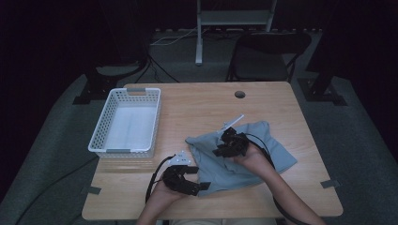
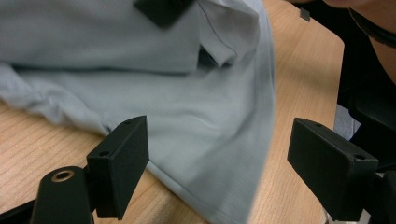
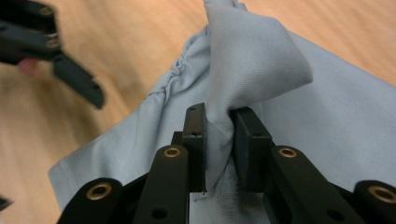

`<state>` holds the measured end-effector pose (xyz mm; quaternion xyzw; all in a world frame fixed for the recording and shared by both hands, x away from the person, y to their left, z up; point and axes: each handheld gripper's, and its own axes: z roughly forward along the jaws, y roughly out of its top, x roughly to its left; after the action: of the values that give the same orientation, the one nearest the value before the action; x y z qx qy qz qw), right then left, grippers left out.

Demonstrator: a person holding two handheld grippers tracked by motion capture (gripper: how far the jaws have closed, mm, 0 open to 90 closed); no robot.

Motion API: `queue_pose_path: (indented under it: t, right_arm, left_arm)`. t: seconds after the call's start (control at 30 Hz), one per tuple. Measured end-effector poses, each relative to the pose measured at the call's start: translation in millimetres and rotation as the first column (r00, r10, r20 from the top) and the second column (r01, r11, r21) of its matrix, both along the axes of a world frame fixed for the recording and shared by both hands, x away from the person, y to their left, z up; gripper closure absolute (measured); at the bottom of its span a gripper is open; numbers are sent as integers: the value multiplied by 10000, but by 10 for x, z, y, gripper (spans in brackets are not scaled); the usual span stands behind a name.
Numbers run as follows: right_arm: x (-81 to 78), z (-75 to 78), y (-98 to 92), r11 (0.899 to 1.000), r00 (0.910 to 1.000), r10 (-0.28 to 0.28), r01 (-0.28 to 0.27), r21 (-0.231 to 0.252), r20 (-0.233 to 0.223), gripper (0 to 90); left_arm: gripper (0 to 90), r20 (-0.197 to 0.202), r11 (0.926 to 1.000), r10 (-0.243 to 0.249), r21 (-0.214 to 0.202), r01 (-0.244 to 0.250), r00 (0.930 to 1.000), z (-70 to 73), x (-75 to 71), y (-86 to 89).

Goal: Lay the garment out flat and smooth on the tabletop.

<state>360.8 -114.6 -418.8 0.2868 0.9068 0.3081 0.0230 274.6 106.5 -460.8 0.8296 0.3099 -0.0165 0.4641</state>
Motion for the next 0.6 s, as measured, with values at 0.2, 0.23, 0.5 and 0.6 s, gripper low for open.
queue_pose_path:
  t: [0.2,0.23,0.5,0.6]
  right_arm:
    - [-138,-92,103,9998,9998,205,-205,-13,53,726]
    - [-166,-119,119,9997,9996,260,-260,-35,54,722]
    - [-299,-372,208,9960,9938,825,-797,396,-748,658]
    - [-306,-444,219,9953,9927,831,-784,567,-877,640]
  left_arm:
    - [217,8,10000,22,-5,-22,10000,15,-6,15]
    - [217,40,10000,62,-24,-62,10000,23,-9,24]
    - [217,131,9997,200,-106,-198,9997,70,-15,92]
    - [217,141,9997,176,-143,-174,9997,78,-19,97]
